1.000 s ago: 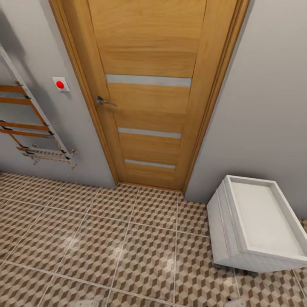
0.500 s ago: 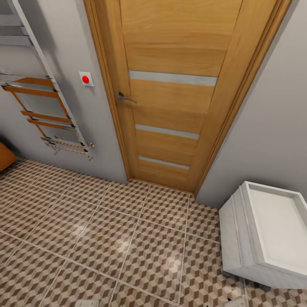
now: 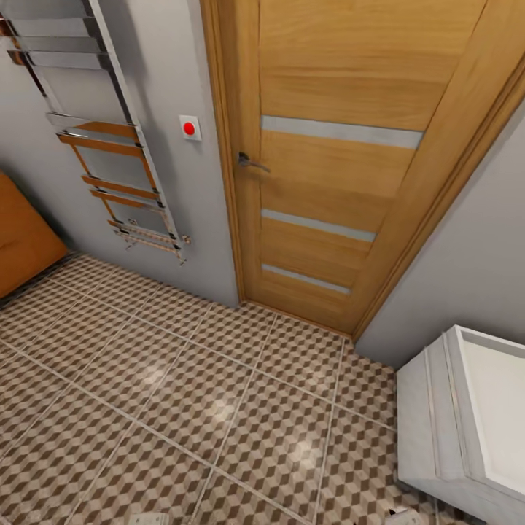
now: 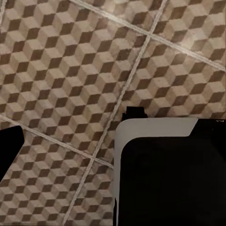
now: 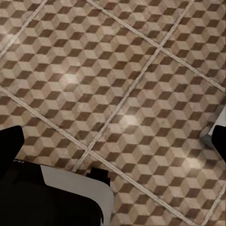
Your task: Take the four mousetraps from the cabinet in the bathroom and place them on the bathroom floor. Make sure all four end up on the same floor surface, and ensure that at least two of them are either under or directly next to the same bathroom sink.
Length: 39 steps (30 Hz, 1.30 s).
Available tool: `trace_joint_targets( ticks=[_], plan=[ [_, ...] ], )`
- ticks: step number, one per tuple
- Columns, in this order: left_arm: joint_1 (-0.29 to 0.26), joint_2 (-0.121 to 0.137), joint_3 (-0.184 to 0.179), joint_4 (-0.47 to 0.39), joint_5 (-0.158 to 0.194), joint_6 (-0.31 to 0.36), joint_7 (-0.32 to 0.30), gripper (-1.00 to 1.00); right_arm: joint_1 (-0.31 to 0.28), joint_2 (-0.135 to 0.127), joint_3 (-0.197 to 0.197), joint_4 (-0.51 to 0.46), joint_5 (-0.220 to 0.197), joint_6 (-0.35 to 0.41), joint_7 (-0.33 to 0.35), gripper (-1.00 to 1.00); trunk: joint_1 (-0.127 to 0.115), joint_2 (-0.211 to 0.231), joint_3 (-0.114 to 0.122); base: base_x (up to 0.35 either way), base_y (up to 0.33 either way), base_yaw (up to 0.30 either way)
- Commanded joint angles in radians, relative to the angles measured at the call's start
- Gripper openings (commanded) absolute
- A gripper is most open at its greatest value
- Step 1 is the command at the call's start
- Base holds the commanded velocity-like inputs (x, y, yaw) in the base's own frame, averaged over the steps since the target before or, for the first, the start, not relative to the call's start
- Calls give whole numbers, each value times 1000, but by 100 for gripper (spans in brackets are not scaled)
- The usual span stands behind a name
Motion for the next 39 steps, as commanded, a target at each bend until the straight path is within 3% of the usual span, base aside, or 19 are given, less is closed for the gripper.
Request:
trace_joint_targets(
  ticks=[1,39],
  plan=[
    [-2,-1,-8,4,4,-6,2,100,0,0,1,0,3,-3,1,100,0,-2,-2,0,0,256],
    [-2,-5,-8,5,4,-6,2,100,0,0,1,0,3,-3,1,100,0,-2,-32,0,0,257]
  ],
)
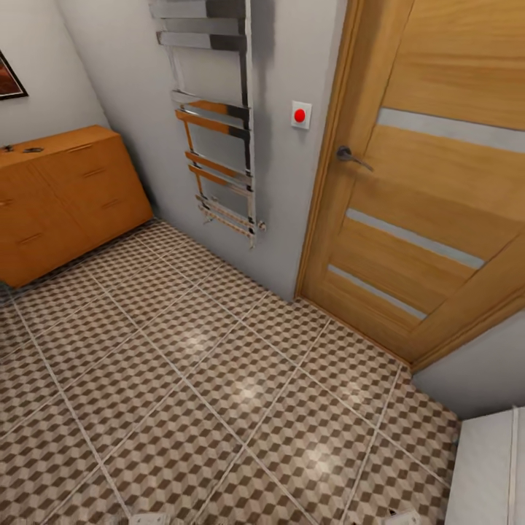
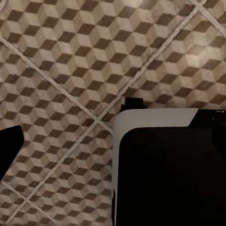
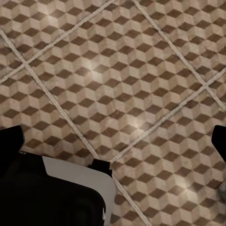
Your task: Take the four mousetraps from the cabinet in the bathroom and place them on the bathroom floor. Make sure all four end up on the same floor surface, and ensure that at least two of them are either under or directly next to the same bathroom sink.
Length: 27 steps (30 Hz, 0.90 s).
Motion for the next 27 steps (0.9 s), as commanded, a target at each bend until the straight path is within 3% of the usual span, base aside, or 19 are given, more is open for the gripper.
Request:
trace_joint_targets(
  ticks=[1,27],
  plan=[
    [-2,-1,-8,4,4,-6,2,100,0,0,1,0,3,-3,1,100,0,-2,-2,0,0,260],
    [-2,-1,-8,4,4,-6,2,100,0,0,1,0,3,-3,1,100,0,-2,-21,0,0,261]
  ],
)
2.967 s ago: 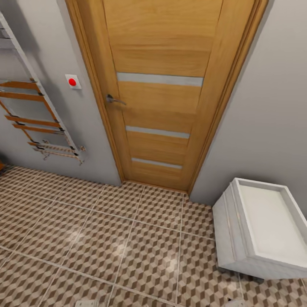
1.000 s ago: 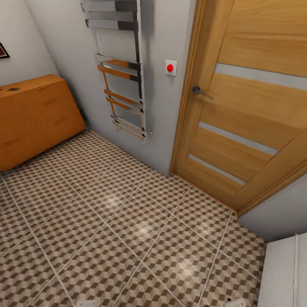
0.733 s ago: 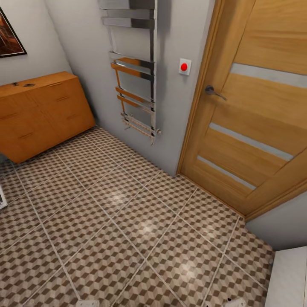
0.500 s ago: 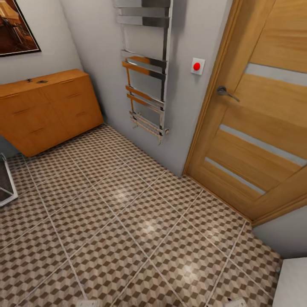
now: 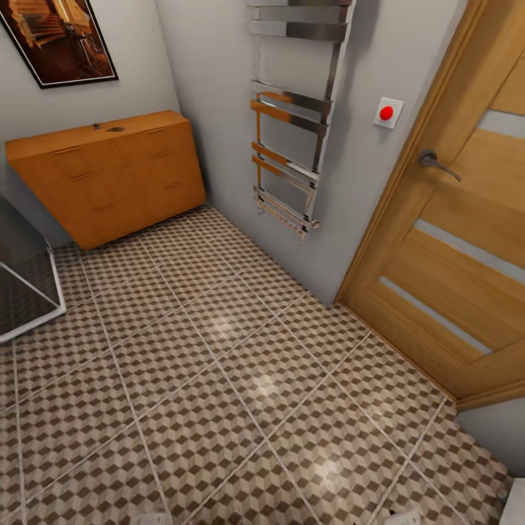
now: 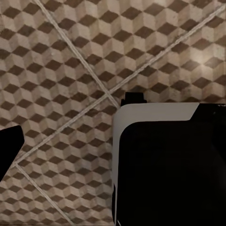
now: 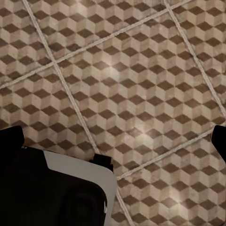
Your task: Take the four mousetraps from the cabinet in the bathroom and place them on the bathroom floor. Make sure all four end up on the same floor surface, and ensure that at least two of them are either under or directly next to the same bathroom sink.
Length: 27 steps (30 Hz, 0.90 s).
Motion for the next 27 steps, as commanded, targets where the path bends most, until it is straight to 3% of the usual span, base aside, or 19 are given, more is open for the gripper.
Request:
trace_joint_targets(
  ticks=[1,10,27],
  plan=[
    [-2,-1,-8,4,4,-6,2,100,0,0,1,0,3,-3,1,100,0,-2,-2,0,0,261],
    [-2,-6,-8,4,4,-6,1,100,0,0,1,0,3,-3,1,100,0,-2,-8,0,-44,261],
    [-2,-10,-8,4,4,-7,0,100,0,0,1,0,3,-3,1,100,0,-2,-20,69,-166,261]
  ],
)
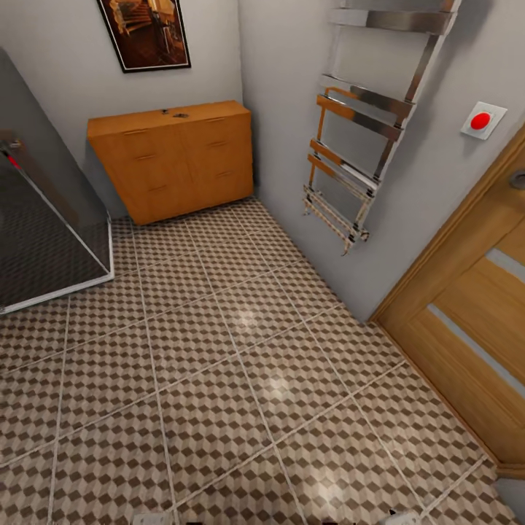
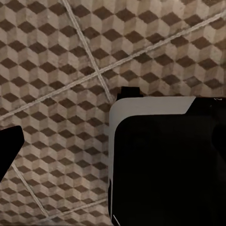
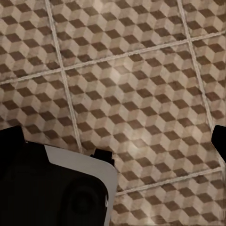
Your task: Take the four mousetraps from the cabinet in the bathroom and place them on the bathroom floor. Make sure all four end up on the same floor surface, and ensure that at least two of them are either under or directly next to the same bathroom sink.
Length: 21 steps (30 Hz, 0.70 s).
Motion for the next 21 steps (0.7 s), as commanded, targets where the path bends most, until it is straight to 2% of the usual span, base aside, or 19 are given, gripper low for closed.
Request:
trace_joint_targets(
  ticks=[1,6,21],
  plan=[
    [-2,-1,-8,4,4,-7,2,100,0,0,1,0,3,-3,1,100,1,-2,-2,144,-161,260],
    [-2,-1,-8,4,4,-6,2,100,0,0,1,0,3,-3,1,100,1,-2,-4,146,-116,152],
    [-2,-1,-8,4,4,-6,2,100,0,0,1,0,3,-3,1,100,1,-2,-4,149,-8,9]
  ],
)
